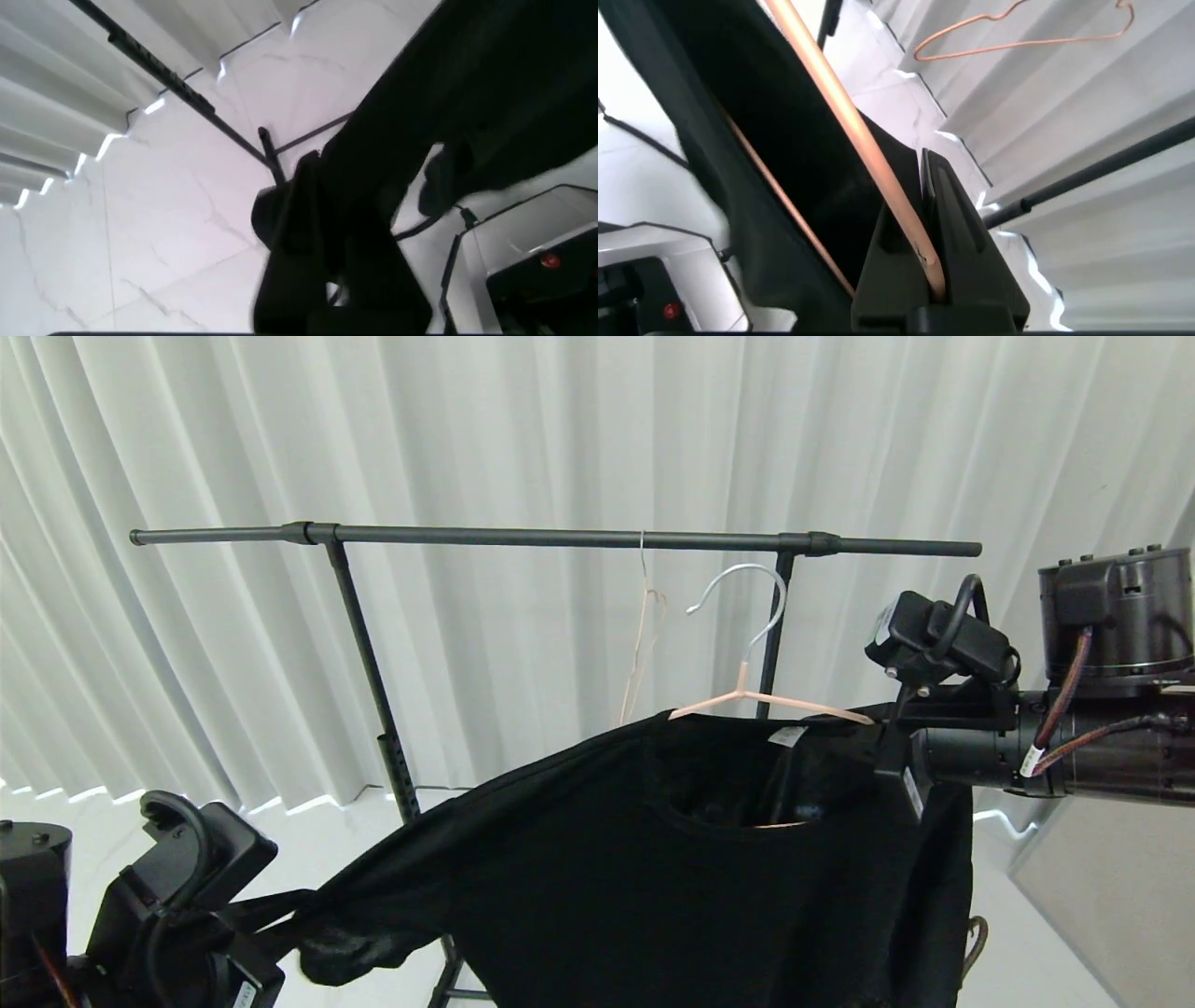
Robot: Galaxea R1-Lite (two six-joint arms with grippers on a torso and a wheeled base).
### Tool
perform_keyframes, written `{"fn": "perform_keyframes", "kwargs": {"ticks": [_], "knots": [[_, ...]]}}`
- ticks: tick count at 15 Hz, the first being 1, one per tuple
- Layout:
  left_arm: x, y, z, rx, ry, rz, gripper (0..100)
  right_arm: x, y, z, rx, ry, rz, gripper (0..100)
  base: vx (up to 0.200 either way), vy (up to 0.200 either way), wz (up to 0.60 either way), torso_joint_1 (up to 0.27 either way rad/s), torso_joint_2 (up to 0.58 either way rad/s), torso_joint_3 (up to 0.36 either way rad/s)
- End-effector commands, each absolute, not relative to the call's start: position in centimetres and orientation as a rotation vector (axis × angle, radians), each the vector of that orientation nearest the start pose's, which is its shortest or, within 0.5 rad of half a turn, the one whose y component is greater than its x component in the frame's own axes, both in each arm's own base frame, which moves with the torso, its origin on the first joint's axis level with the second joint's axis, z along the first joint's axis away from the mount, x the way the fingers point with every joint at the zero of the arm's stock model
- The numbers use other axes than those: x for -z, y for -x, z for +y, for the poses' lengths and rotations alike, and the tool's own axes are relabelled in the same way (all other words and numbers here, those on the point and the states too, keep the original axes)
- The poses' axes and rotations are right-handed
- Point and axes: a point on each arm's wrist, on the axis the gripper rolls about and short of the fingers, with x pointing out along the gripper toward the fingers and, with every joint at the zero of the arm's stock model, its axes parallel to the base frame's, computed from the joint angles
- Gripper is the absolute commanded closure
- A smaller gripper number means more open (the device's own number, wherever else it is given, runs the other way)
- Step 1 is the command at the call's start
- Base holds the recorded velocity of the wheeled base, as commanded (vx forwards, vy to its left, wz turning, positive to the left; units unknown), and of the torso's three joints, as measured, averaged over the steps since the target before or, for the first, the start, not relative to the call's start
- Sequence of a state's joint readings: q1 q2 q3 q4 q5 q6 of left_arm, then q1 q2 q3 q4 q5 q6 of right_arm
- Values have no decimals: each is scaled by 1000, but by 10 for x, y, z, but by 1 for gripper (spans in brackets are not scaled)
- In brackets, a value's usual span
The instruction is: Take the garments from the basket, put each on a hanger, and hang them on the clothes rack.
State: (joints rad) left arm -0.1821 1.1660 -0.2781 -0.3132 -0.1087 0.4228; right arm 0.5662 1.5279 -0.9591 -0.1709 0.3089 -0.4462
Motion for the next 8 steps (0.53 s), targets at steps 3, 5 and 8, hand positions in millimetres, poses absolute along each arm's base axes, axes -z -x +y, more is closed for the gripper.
{"fn": "perform_keyframes", "kwargs": {"ticks": [3,5,8], "knots": [[-137,-127,-30,419,-413,467,0,-229,-223,149,-917,469,219,100,0,0,0,0,0,0],[-141,-123,-29,407,-356,450,0,-228,-225,148,-858,482,239,100,0,0,0,0,0,0],[-147,-116,-27,364,-242,421,0,-225,-226,140,-748,482,313,100,0,0,0,0,0,0]]}}
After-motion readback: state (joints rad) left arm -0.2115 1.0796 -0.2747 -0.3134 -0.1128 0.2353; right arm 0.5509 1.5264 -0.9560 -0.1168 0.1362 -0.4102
